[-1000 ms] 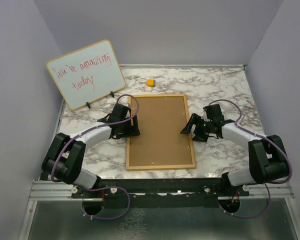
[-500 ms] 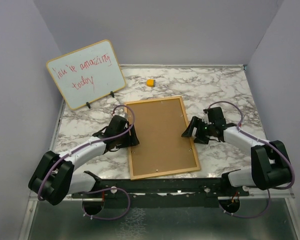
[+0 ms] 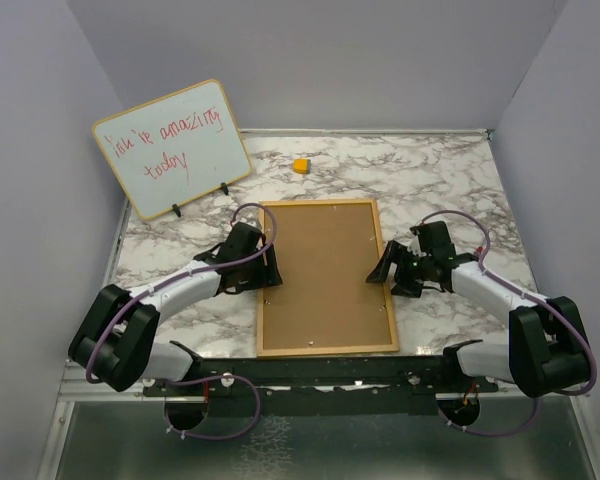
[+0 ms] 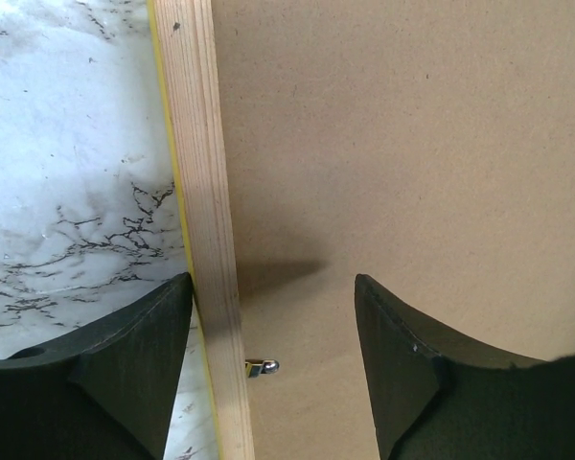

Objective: Take the photo out of the frame
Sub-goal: Adjust the photo frame at the center of the board.

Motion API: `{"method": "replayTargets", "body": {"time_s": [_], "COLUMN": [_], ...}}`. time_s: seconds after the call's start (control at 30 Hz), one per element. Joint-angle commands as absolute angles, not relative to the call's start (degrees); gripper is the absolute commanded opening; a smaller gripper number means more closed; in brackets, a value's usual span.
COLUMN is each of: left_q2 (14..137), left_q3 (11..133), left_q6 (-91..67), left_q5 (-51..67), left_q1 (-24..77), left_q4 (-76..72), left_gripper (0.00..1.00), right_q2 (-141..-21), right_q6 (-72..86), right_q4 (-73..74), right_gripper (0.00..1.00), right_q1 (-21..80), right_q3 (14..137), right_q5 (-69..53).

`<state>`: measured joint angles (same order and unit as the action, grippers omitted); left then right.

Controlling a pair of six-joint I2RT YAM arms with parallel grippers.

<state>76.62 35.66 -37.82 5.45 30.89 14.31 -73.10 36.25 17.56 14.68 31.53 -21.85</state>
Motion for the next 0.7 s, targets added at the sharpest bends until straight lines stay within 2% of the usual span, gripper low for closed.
{"method": "replayTargets", "body": {"time_s": [0.0, 0.2, 0.43, 0.63, 0.67], "left_q2": [77.96, 76.17, 75.37, 75.33, 74.6], "left_q3": [34.9, 28.77, 30.37, 31.39, 31.3], "left_q6": [-37.49, -39.01, -38.3, -40.21, -40.11], "left_q5": [9.79, 7.95, 6.74, 5.58, 5.12], "left_q1": [32.34, 32.34, 32.34, 32.33, 32.34], "left_q4": [14.08, 13.82, 14.85, 15.36, 15.52], "left_gripper": [0.68, 0.72, 0.75, 0.78, 0.76], "right_q2": [-74.47, -77.54, -77.11, -75.56, -75.11], "right_q6": [38.15, 39.01, 39.16, 38.66, 38.41], "right_q4": [20.8, 18.52, 19.95, 21.44, 22.05], "right_gripper": [0.82, 0.83, 0.83, 0.9, 0.92], "right_q1": [15.91, 15.91, 15.91, 15.91, 15.91], "right_q3": [31.0, 31.56, 33.06, 33.26, 33.5], "right_q5": [-24.74, -26.45, -24.57, -22.15, -21.35]}}
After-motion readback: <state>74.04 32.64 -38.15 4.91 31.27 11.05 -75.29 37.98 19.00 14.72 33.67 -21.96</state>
